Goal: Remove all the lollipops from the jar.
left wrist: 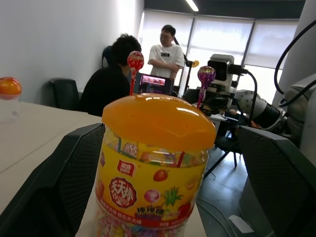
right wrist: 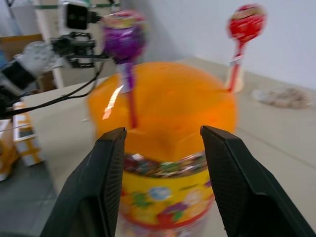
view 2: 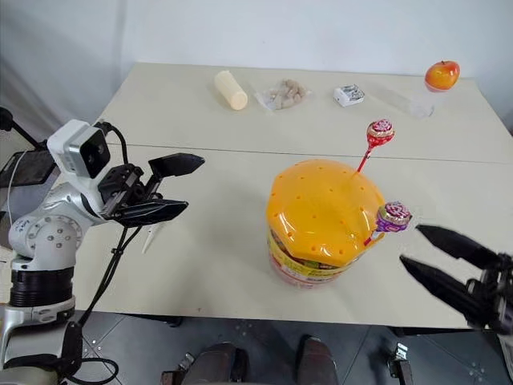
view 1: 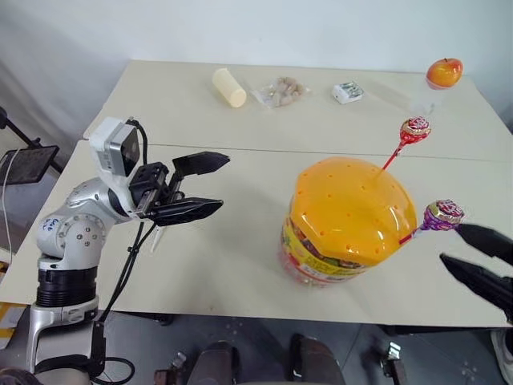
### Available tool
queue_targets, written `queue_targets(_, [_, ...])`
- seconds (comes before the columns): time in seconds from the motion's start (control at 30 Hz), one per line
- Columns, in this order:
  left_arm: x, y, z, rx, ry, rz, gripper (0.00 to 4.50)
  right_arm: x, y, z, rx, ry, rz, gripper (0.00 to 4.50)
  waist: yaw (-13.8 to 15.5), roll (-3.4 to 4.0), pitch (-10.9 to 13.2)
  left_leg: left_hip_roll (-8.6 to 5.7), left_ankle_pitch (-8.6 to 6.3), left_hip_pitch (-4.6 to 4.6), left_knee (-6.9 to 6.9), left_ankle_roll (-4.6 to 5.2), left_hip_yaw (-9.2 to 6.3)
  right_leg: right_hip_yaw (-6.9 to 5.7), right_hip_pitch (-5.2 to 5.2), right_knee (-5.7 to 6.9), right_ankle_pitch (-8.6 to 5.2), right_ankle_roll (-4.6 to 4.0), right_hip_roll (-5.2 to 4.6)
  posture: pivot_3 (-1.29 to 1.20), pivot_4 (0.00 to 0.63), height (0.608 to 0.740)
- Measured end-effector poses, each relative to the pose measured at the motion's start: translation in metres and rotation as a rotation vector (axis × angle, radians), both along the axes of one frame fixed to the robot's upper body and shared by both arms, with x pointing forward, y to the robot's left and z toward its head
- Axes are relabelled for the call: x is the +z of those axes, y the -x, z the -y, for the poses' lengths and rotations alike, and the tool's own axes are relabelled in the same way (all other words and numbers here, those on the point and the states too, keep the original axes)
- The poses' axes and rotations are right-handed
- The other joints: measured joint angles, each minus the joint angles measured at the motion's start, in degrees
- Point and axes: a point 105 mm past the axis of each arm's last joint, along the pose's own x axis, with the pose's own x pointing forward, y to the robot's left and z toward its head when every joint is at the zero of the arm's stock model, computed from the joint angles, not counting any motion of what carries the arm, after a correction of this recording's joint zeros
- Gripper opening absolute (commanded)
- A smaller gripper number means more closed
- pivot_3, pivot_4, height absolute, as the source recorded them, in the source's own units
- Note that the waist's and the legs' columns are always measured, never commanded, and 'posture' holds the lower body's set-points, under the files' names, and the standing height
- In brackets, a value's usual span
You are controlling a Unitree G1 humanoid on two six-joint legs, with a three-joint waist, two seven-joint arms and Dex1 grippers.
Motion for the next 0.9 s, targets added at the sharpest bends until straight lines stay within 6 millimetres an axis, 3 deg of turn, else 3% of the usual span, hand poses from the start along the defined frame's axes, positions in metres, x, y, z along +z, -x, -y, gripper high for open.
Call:
queue_targets(0.17, [-0.006,-0.003,-0.003,-0.009,-0.024,0.015,4.50,0.005,-0.002,-0.024,0.103,0.003,0.079,2.53,-0.20,0.00,0.00,0.13,-0.01,0.06,-0.01,-0.02,-0.04,0.12,-0.06,0.02,0.00,0.00,0.08,0.00,0.150,0.740])
queue_targets(0.57, [0.004,0.020,0.016,-0.091,0.041,0.084,4.50,0.005,-0.018,-0.031,0.167,-0.024,0.104,2.53,-0.01,-0.01,0.00,0.42,-0.08,-0.01,0.02,-0.18,0.02,0.10,-0.07,0.02,0.00,-0.01,0.42,0.00,0.150,0.740])
queue_targets(0.7, [0.006,0.023,0.017,-0.098,0.051,0.063,4.50,0.005,-0.016,-0.037,0.213,-0.015,0.098,1.59,-0.05,-0.01,0.01,0.44,-0.08,0.02,0.05,-0.18,0.01,0.17,-0.07,0.01,0.00,-0.02,0.45,0.00,0.150,0.740])
queue_targets(0.83, [0.006,0.023,0.015,-0.096,0.038,0.054,4.50,0.004,-0.017,-0.042,0.246,0.012,0.109,0.22,-0.06,-0.01,0.01,0.45,-0.09,0.02,0.04,-0.19,0.02,0.18,-0.08,0.02,0.00,-0.03,0.48,0.00,0.150,0.740])
queue_targets(0.9, [0.006,0.023,0.015,-0.094,0.036,0.053,4.50,0.005,-0.019,-0.043,0.244,0.023,0.127,0.04,-0.05,-0.01,0.01,0.45,-0.09,0.01,0.04,-0.20,0.02,0.18,-0.08,0.01,0.00,-0.03,0.48,0.00,0.150,0.740])
